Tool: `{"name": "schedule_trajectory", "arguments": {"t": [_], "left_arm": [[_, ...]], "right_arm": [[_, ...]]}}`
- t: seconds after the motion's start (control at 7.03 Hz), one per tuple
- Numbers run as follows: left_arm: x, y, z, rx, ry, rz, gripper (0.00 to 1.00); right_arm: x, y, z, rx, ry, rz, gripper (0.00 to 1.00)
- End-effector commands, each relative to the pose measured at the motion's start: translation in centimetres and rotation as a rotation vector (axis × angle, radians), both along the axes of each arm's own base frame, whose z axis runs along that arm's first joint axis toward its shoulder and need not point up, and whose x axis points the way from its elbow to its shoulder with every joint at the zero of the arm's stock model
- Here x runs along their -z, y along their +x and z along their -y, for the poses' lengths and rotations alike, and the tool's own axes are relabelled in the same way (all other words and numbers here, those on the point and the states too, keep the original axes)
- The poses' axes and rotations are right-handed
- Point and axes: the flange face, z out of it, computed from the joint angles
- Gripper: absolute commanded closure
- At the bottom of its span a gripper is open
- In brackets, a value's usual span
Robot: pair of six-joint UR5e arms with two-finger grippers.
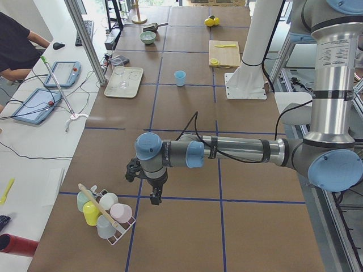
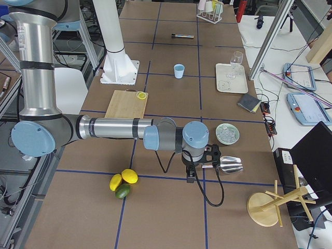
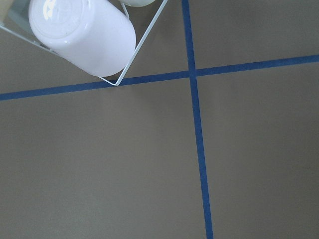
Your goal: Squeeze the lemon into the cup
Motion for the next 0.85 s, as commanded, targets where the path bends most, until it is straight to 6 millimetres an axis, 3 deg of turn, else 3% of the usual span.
{"name": "schedule_trajectory", "arguments": {"t": [0.0,0.71], "left_arm": [[-0.53,0.01,-0.04,0.003,-0.002,-0.001,0.0],[-0.32,0.22,-0.06,0.028,-0.019,-0.03,0.0]], "right_arm": [[0.22,0.01,0.15,0.0,0.004,0.0,0.0],[0.23,0.0,0.15,0.0,0.004,0.001,0.0]]}}
